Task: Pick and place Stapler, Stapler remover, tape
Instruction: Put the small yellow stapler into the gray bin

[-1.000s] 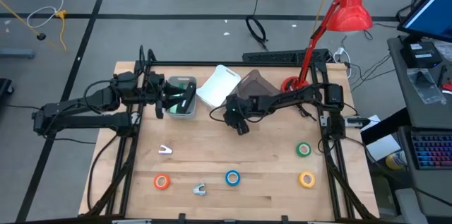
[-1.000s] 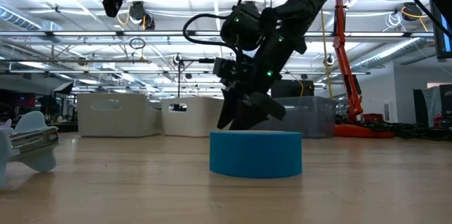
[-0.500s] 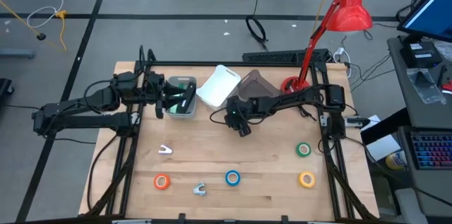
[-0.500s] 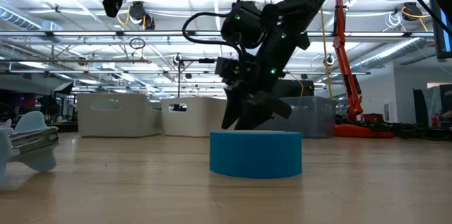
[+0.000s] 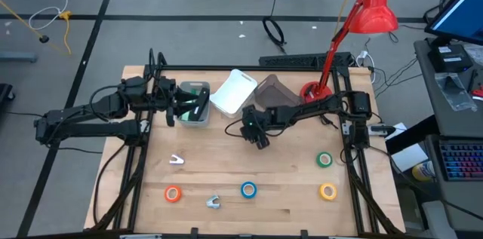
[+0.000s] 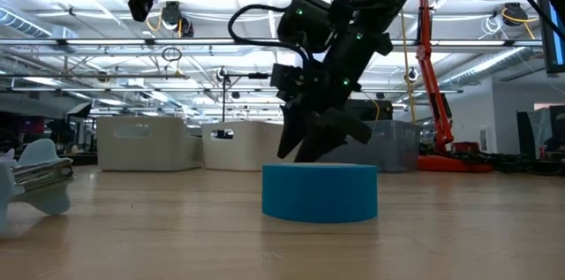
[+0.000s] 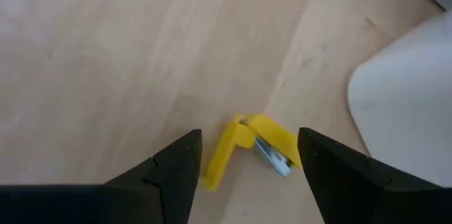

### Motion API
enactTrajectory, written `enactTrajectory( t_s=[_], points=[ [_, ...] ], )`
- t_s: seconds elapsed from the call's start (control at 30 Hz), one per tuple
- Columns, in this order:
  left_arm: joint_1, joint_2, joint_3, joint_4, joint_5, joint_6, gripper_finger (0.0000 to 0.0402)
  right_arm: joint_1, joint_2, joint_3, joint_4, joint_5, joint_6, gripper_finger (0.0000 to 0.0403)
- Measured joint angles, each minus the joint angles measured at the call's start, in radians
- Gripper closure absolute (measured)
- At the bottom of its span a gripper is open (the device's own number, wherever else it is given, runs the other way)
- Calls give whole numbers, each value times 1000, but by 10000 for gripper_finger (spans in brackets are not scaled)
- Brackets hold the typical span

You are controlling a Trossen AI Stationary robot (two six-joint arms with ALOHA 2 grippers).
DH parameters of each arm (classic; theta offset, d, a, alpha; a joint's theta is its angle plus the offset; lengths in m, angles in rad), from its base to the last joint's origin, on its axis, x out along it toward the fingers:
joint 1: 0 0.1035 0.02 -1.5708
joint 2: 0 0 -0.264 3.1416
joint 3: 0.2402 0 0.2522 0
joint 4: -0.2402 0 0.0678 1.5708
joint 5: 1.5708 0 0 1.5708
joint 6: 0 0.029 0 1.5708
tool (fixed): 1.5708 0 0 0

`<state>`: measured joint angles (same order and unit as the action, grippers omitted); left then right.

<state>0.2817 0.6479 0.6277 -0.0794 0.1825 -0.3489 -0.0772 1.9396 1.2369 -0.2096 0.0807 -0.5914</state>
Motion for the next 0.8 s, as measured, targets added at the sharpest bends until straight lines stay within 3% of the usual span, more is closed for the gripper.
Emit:
enactTrajectory(
  t_s=[0.8],
  points=[
    [-1, 0, 0, 1, 0, 4, 215, -26, 14, 3, 20, -10, -196, 174]
  ],
)
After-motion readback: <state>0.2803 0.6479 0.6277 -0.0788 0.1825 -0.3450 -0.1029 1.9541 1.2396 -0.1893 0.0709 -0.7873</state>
